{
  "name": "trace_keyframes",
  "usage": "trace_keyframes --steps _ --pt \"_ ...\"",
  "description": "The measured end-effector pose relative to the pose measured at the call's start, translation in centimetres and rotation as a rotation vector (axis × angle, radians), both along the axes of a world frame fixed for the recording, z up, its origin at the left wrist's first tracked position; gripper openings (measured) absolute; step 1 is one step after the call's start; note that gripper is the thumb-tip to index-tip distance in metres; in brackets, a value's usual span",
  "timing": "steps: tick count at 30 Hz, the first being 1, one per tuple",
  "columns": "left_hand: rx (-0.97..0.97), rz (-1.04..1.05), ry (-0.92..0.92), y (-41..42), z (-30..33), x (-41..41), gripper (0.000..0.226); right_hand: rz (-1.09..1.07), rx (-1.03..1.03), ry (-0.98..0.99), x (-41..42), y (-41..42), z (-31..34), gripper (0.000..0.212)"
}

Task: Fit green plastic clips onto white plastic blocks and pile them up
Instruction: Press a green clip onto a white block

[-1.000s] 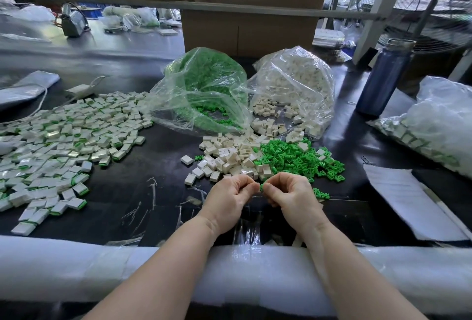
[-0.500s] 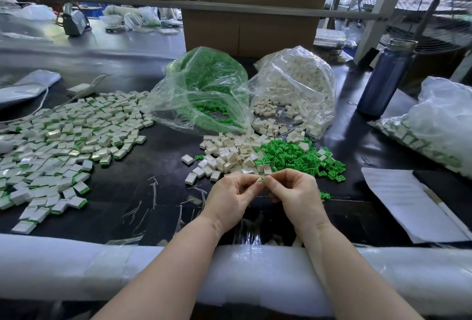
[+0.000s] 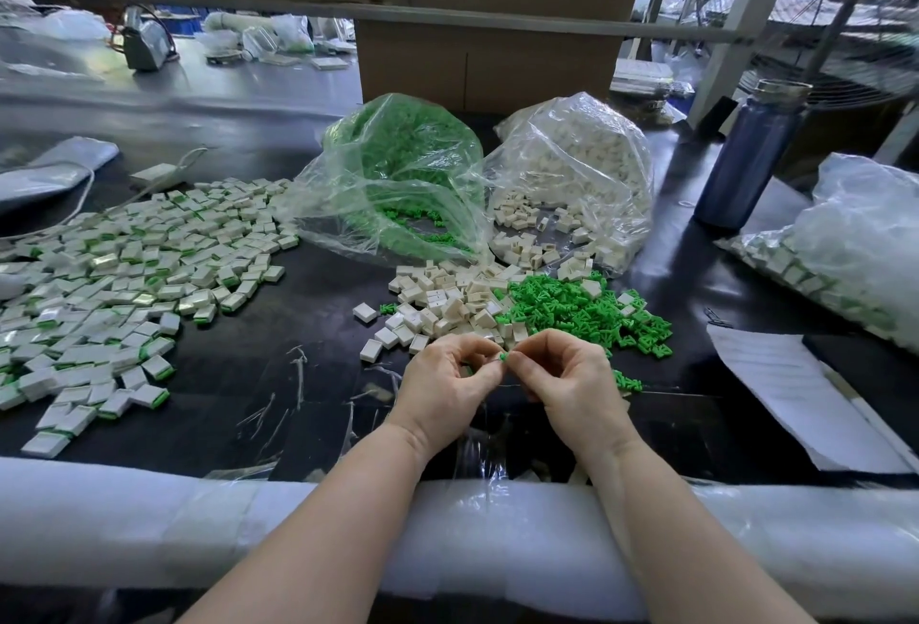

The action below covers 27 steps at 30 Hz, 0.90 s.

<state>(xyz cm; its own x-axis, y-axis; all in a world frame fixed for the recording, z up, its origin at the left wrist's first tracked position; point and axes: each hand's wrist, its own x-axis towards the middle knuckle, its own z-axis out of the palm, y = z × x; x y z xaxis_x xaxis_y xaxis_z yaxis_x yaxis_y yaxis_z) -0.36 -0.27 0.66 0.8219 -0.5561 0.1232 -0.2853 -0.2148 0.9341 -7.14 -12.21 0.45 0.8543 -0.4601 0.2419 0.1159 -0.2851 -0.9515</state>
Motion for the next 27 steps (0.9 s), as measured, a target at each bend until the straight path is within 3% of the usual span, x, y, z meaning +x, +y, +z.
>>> trace_keyframes --steps 7,13,19,27 --pt "-0.092 -0.056 0.096 0.07 0.00 0.11 0.012 0.001 0.030 0.011 0.00 -0.06 0.06 0.009" --pt "-0.065 -0.092 -0.008 0.28 0.08 0.19 0.013 0.148 0.072 0.071 -0.17 0.31 0.53 0.022" --pt "-0.040 -0.088 -0.022 0.36 0.44 0.07 0.016 0.198 0.238 0.046 -0.30 0.17 0.71 0.014" --pt "-0.051 -0.090 -0.010 0.34 0.34 0.08 0.019 0.211 0.251 0.073 -0.32 0.20 0.75 0.010"
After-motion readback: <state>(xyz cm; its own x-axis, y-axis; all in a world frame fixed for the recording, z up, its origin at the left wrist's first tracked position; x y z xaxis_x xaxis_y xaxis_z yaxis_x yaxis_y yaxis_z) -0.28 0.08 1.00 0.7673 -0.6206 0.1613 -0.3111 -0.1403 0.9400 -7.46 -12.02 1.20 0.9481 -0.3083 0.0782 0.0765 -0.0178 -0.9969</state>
